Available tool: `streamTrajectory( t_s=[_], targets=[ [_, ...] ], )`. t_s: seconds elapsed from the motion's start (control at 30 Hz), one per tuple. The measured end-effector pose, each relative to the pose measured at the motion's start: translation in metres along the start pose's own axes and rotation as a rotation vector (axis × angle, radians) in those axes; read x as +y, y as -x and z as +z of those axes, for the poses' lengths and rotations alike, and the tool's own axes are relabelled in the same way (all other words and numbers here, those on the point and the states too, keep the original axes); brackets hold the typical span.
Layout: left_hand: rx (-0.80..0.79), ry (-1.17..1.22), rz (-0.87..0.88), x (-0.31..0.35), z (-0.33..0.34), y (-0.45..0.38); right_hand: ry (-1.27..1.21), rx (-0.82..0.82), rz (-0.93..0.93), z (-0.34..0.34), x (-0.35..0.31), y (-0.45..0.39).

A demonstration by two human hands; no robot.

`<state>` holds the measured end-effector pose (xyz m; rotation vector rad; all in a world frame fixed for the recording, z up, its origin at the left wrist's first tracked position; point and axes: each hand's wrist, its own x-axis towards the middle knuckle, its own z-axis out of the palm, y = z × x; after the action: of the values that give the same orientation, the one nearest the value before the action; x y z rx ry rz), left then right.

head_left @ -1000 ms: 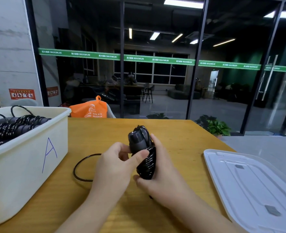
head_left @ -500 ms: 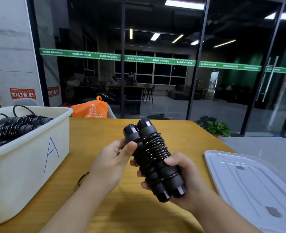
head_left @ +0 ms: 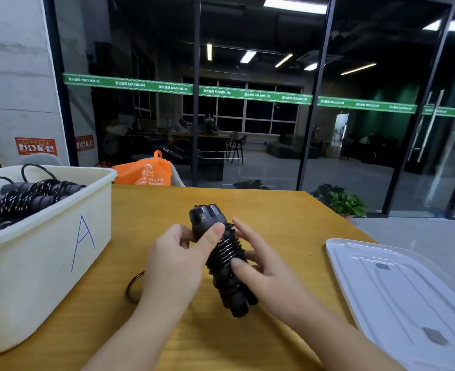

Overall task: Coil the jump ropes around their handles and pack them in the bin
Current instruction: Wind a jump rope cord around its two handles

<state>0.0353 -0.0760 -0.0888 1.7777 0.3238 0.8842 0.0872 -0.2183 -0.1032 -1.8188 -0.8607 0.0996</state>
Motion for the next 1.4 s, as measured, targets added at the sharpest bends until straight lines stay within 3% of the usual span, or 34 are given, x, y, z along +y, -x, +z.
streamTrajectory(
  t_s=[0.1,0.2,0.37,0.5,0.67,0.73,0.87,0.93,1.03,1.1,1.17,1.27,1.4],
  targets=[
    [0.050,-0.063,0.063,0.003,0.002,0.007,0.190,-0.069,-0.001,0.009,0.001,0.001],
    [0.012,-0.082,0.095,0.002,0.005,0.010,0.248,0.014,0.010,0.021,0.001,-0.002],
    [-0.142,-0.120,0.349,-0.002,0.007,0.007,0.051,0.141,-0.011,0.011,0.001,-0.001],
    [-0.270,-0.194,0.658,-0.007,0.005,0.004,-0.231,0.071,0.075,-0.004,-0.002,-0.001],
    [-0.204,-0.241,0.778,-0.011,-0.003,-0.003,-0.576,-0.090,0.109,-0.013,-0.004,-0.001],
    [-0.151,-0.248,0.712,-0.012,-0.007,-0.005,-0.626,-0.141,0.103,-0.013,-0.004,-0.001],
    [-0.106,-0.148,0.295,-0.020,-0.007,-0.010,-0.667,-0.207,0.098,-0.014,-0.002,-0.003],
    [-0.251,-0.052,0.202,-0.024,-0.005,-0.015,-0.727,-0.254,0.122,-0.015,0.001,-0.002],
    [-0.581,0.300,0.106,-0.026,0.004,-0.015,-0.830,-0.345,0.198,-0.015,0.004,-0.001],
    [-0.640,0.432,0.027,-0.018,0.003,-0.010,-0.889,-0.353,0.277,-0.015,0.005,0.000],
    [-0.573,0.418,-0.049,-0.012,0.002,-0.006,-0.897,-0.331,0.333,-0.013,0.004,0.000],
    [-0.454,0.372,-0.108,-0.013,0.002,-0.007,-0.802,-0.230,0.316,-0.008,-0.004,0.001],
    [-0.298,0.320,-0.094,-0.012,0.001,-0.009,-0.164,0.166,-0.001,-0.009,-0.008,-0.001]
  ],
)
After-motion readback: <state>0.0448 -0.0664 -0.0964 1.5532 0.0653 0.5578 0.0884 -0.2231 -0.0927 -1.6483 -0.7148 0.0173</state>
